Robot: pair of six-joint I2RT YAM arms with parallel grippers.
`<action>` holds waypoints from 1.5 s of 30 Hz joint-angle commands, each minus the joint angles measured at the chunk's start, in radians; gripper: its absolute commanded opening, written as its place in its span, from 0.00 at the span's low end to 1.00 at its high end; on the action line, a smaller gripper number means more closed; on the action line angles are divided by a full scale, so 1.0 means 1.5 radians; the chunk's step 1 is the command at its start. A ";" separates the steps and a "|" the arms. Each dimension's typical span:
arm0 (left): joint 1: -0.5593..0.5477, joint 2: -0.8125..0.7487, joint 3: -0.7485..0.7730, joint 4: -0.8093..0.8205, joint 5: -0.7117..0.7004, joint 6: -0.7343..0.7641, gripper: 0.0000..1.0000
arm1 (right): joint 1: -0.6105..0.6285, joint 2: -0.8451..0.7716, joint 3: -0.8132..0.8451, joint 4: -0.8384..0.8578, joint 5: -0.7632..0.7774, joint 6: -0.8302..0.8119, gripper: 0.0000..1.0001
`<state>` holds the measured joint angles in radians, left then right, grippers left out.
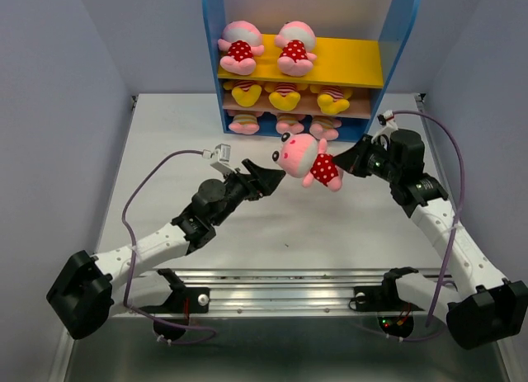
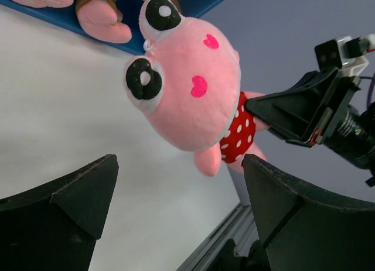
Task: Place and organize the stuffed toys onto the shelf
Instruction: Pass the stuffed toy from the right arm to the left
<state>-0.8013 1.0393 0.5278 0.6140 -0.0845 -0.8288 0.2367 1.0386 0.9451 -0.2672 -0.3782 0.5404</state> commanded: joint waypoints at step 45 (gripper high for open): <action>0.063 0.136 0.105 0.168 0.146 -0.132 0.00 | -0.018 -0.011 -0.056 0.171 -0.234 0.061 0.01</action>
<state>-0.7158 1.2495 0.6460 0.7612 0.0708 -1.0557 0.2100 1.0401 0.8768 -0.0834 -0.6651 0.6945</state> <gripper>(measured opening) 0.078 0.068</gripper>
